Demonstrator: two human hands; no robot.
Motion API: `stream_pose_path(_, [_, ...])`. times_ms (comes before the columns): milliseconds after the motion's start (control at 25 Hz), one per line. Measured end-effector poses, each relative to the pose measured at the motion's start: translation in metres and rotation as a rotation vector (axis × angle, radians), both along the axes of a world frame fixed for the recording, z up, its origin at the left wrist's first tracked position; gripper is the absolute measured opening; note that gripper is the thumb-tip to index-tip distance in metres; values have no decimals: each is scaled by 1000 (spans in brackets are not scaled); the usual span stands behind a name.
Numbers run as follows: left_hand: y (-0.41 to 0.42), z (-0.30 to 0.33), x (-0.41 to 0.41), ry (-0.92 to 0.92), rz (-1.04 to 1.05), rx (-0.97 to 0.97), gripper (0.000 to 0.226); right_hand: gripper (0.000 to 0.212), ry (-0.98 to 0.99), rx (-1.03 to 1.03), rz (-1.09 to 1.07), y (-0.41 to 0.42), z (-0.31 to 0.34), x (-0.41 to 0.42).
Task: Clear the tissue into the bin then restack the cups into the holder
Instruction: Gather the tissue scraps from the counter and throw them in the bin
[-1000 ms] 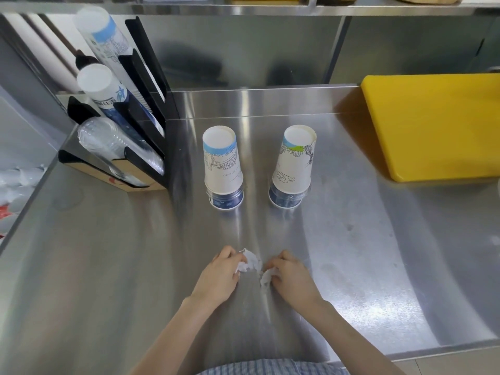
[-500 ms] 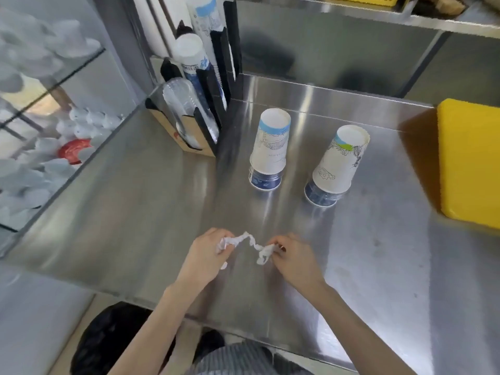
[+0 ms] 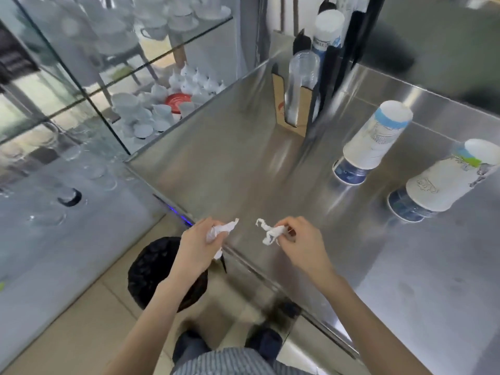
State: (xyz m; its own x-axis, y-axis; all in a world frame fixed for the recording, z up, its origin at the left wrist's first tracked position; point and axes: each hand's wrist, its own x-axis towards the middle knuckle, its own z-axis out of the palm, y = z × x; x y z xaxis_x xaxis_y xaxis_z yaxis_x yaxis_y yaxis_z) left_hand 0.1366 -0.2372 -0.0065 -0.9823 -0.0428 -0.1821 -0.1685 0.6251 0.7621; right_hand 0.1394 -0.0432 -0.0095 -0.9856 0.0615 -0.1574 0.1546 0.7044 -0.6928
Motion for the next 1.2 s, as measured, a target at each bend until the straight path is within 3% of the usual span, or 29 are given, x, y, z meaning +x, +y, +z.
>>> stream_pose_path(280, [-121,-1,25,37,123,-61,12,13,9,-16,164,-122,-7,2])
stream_pose_path(560, [-218,-18,45,-47,179,-55,10,13,-32,16,263,-224,-26,6])
stream_pose_path(720, [-253,-32,51,-145,329,84,28,13,-120,12,320,-265,-38,2])
stream_pose_path(1200, [-276,-149,31,-429,567,392,7,17,-320,74,446,-319,-138,-36])
